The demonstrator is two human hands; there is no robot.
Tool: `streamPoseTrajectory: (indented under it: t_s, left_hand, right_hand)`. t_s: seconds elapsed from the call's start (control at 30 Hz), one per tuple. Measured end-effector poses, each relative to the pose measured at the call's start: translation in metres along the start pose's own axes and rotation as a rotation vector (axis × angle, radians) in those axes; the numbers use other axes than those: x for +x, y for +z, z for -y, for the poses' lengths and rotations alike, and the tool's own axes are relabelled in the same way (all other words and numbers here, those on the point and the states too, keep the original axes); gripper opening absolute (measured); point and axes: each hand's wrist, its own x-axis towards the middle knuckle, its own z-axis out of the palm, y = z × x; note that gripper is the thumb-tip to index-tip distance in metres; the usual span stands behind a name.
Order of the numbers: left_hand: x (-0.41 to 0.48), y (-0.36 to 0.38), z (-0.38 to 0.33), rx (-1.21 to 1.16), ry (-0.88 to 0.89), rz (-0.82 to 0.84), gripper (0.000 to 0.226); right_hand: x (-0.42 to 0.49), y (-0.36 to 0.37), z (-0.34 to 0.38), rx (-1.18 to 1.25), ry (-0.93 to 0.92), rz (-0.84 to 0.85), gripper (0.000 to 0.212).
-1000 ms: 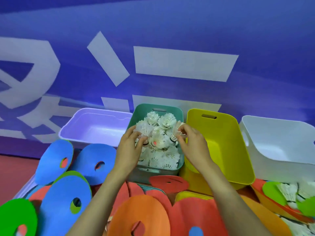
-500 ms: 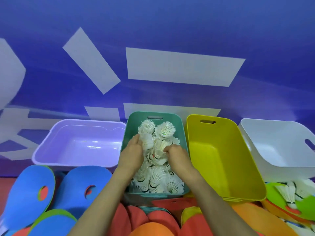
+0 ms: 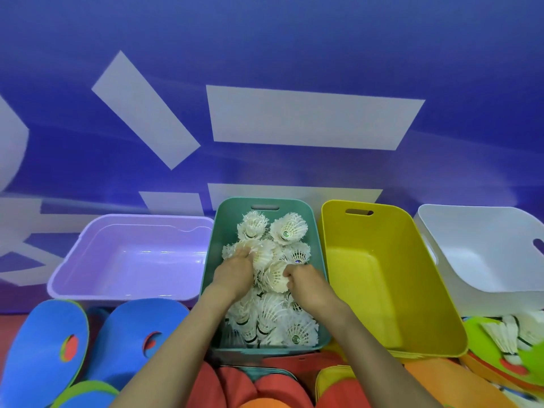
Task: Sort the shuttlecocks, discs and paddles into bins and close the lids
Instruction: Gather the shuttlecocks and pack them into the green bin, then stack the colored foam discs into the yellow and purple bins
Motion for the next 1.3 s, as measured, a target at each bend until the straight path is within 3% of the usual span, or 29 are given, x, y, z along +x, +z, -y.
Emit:
streamPoseTrajectory:
  t_s: [0.1, 0.2, 0.27, 0.33, 0.43, 0.53, 0.6, 0.7, 0.87, 1.03, 1.3]
  left_hand:
    - [-0.006, -0.004, -0.002, -0.025, -0.015, -0.026, 0.064]
    - [-0.014, -0.011, -0.005, -0.01, 0.016, -0.185, 0.058]
    - [-0.013, -0.012, -0.004, 0.03, 0.087, -0.255, 0.063]
    - [-0.012, -0.009, -0.001, 0.067, 0.102, -0.16, 0.068]
    - [-0.011, -0.01, -0.003, -0.056, 0.043, -0.062, 0.067]
    - [-0.014, -0.012, -0.01, -0.14, 0.012, -0.092, 0.056]
    - [-0.018, -0.009, -0.011, -0.08, -0.004, -0.029, 0.043]
    - [-0.025, -0.004, -0.006, -0.073, 0.003, 0.035, 0.046]
    - [-0.036, -0.022, -0.015, -0.09, 0.064, -0.254, 0.039]
    - [-0.067, -0.029, -0.06, -0.235, 0.042, -0.417, 0.056]
    - [-0.128, 0.009, -0.151, -0.364, 0.109, -0.592, 0.051]
  right_hand:
    - [-0.004, -0.006, 0.005, -0.065, -0.016, -0.064, 0.031]
    - [-0.003, -0.011, 0.009, 0.01, -0.106, -0.221, 0.044]
    - [-0.003, -0.011, 0.011, 0.045, -0.165, -0.17, 0.053]
    - [-0.006, -0.007, 0.013, 0.023, -0.153, -0.032, 0.056]
    - [-0.011, -0.003, 0.011, -0.006, -0.092, 0.073, 0.051]
    - [-0.014, -0.007, 0.007, -0.015, -0.096, 0.067, 0.046]
    - [-0.018, -0.008, 0.005, 0.008, -0.119, 0.05, 0.05]
    - [-0.026, -0.012, 0.003, 0.057, -0.14, -0.005, 0.054]
    - [-0.042, -0.031, -0.009, 0.097, -0.18, -0.163, 0.048]
    - [-0.069, -0.054, -0.024, 0.114, -0.258, -0.36, 0.046]
    - [-0.147, -0.073, -0.09, 0.165, -0.348, -0.505, 0.046]
